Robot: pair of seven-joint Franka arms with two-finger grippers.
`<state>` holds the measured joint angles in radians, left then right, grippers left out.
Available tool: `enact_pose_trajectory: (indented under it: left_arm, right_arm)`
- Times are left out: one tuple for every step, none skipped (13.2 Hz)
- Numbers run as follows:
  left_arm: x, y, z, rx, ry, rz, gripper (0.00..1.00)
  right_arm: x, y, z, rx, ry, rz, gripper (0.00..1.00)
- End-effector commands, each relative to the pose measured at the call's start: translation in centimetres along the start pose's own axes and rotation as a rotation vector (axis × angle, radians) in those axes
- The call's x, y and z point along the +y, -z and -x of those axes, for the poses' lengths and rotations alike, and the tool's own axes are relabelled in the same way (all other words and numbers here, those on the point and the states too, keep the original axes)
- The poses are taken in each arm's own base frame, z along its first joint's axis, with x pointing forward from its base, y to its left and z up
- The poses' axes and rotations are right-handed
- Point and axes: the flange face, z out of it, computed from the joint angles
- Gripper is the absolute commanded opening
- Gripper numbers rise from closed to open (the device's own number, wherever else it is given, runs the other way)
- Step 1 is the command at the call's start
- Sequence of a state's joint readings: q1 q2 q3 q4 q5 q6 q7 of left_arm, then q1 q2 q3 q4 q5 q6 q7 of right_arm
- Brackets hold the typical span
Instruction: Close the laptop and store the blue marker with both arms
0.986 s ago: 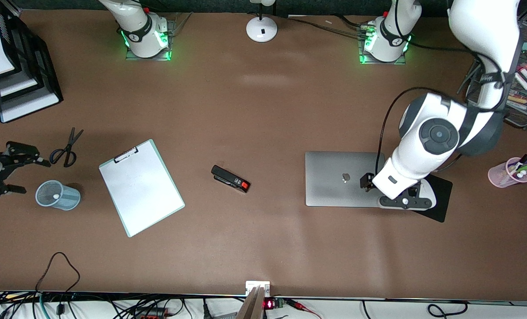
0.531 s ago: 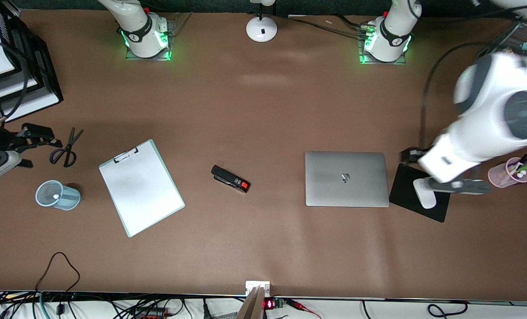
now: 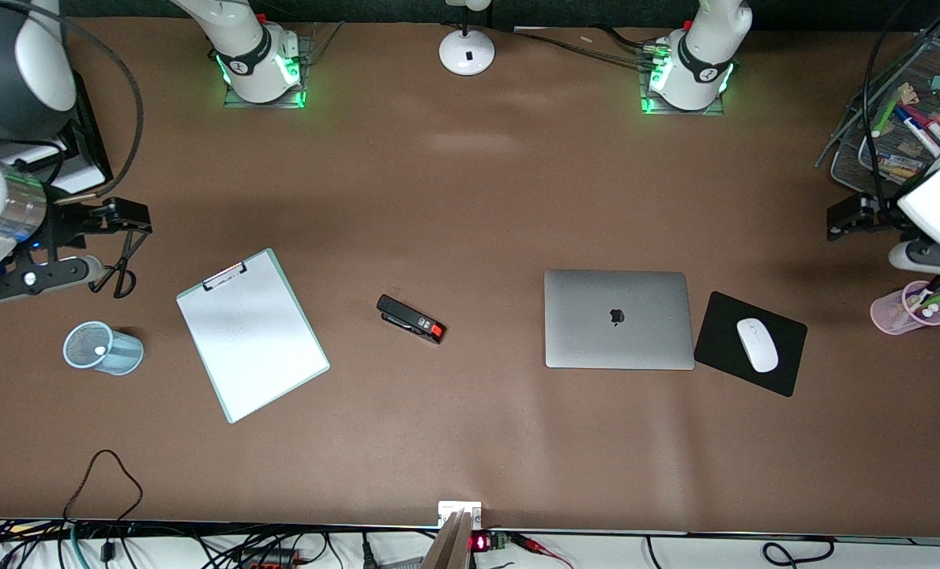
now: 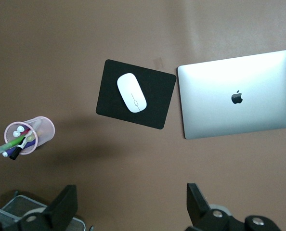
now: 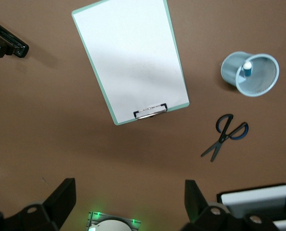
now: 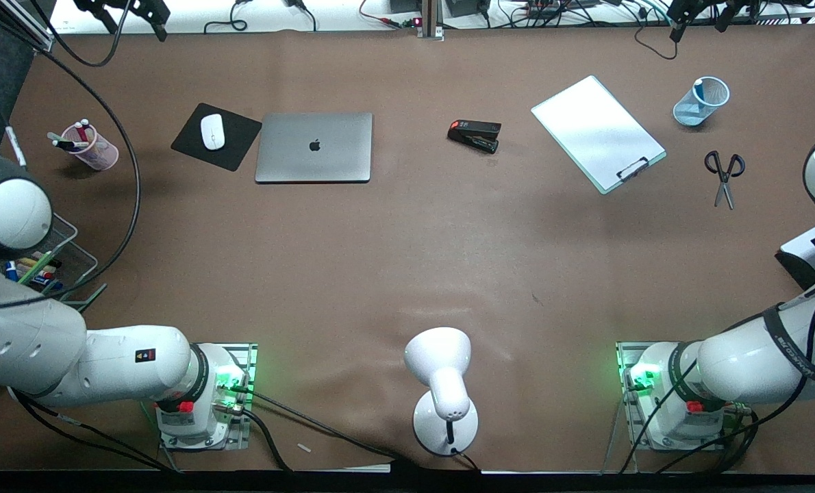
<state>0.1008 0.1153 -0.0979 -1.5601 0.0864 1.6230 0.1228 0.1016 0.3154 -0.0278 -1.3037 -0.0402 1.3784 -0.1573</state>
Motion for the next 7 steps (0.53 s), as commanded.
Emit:
enact_pose_trajectory:
  left_arm:
    - [-0.3, -0.4, 1.1, 0.035, 0.025, 0.014, 1.00]
    - [-0.3, -0.1, 1.3, 0.041, 0.060, 0.024, 1.00]
    - [-0.2, -0.8, 1.4, 0.035, 0.079, 0.039, 1.00]
    - [-0.2, -1.4, 1.4, 0.050, 0.081, 0.041, 1.00]
    - [-0.4, -1.2, 2.1, 0.083, 0.086, 0.038, 1.00]
    - [-0.3, -1.3, 2.5, 0.084, 0.086, 0.040, 1.00]
    - [-0.6, -1.2, 2.6, 0.081, 0.083, 0.040, 1.00]
  right_arm:
    - [1.3, -0.5, 1.7, 0.030, -0.038, 0.015, 1.00]
    - [1.6, -0.7, 2.3, 0.059, -0.043, 0.016, 1.00]
    - [2.6, -1.5, 3.0, 0.077, -0.060, 0.014, 1.00]
    - [2.8, -2.2, 3.7, 0.096, -0.065, 0.013, 1.00]
    - [3.0, -2.5, 4.3, 0.110, -0.070, 0.012, 1.00]
    - [3.7, -2.6, 4.6, 0.119, -0.076, 0.008, 1.00]
    - [3.7, -2.3, 4.5, 0.127, -0.073, 0.010, 1.00]
